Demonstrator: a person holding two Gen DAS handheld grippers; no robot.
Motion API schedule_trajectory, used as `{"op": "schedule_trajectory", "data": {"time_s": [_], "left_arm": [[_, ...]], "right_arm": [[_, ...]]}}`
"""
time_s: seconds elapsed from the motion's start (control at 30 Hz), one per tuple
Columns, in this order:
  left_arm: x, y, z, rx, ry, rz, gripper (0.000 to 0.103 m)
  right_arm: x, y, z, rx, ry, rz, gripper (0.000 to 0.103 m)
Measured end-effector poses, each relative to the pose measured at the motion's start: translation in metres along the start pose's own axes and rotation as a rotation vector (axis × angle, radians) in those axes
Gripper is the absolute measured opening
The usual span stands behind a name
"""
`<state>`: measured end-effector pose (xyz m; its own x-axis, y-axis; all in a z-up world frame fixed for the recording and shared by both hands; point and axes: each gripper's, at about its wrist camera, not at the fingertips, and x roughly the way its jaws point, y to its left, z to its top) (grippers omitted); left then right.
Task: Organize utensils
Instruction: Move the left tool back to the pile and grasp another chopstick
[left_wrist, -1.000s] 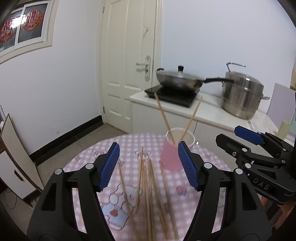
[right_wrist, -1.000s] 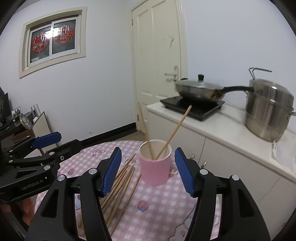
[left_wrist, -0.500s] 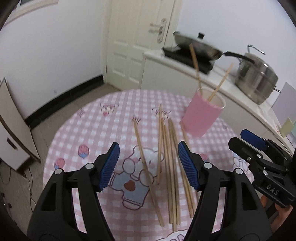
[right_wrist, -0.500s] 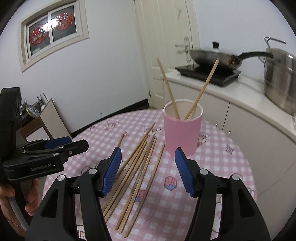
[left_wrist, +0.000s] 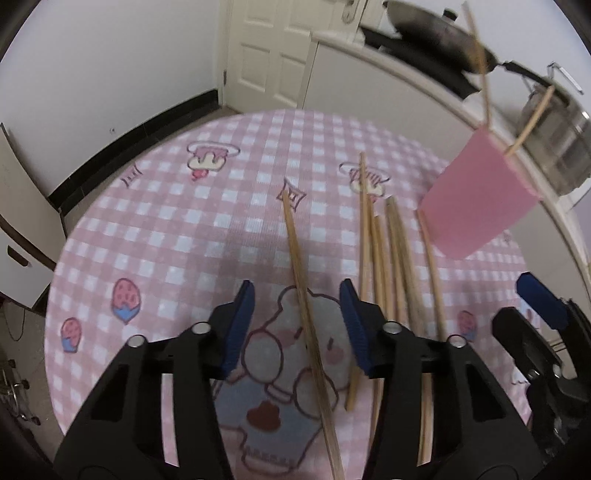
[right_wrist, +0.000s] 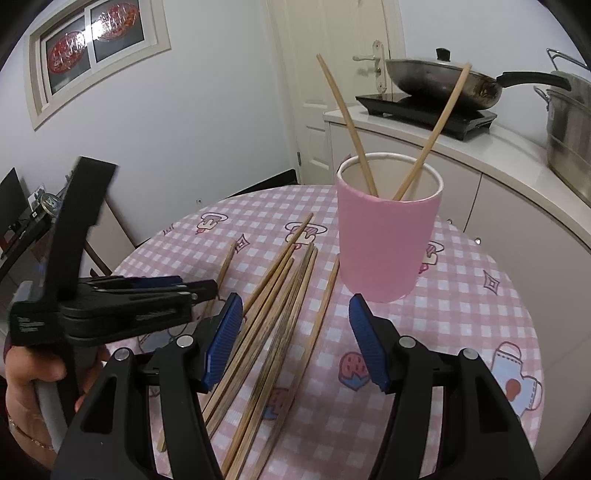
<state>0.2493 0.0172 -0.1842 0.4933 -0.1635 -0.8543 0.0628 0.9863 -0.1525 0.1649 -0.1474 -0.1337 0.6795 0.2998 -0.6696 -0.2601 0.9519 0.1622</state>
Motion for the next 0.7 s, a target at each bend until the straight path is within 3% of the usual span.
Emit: {"op": "schedule_trajectory", "data": {"time_s": [0.13,0.2,0.23,0.27,0.43,0.7], "left_arm": [[0.015,0.002,0.004,0.001,0.025,0.015,0.034],[0.016,0.000,0.004,0.022,0.014,0.045,0.025],[0.016,0.002,0.004,0.020,0.006,0.053,0.012],[0.016,0.003,0.005,0.013,0.001,0.052,0.009],[0.004,0.032,0.007,-0.049,-0.034,0.033,0.007],[-0.018,0.057,0.029,-0.091,-0.115,0.034,0.007]], "right_arm": [[0.010,0.003,0.005,-0.007,0.010,0.004,0.057],[0.015,0.006,0.008,-0.014,0.015,0.007,0.057],[0.017,0.007,0.009,-0.013,0.017,0.012,0.057],[0.019,0.008,0.011,-0.012,0.018,0.017,0.057],[0.036,0.028,0.022,-0.038,0.035,0.025,0.057],[0.098,0.038,0.056,-0.052,0.143,-0.062,0.057]]}}
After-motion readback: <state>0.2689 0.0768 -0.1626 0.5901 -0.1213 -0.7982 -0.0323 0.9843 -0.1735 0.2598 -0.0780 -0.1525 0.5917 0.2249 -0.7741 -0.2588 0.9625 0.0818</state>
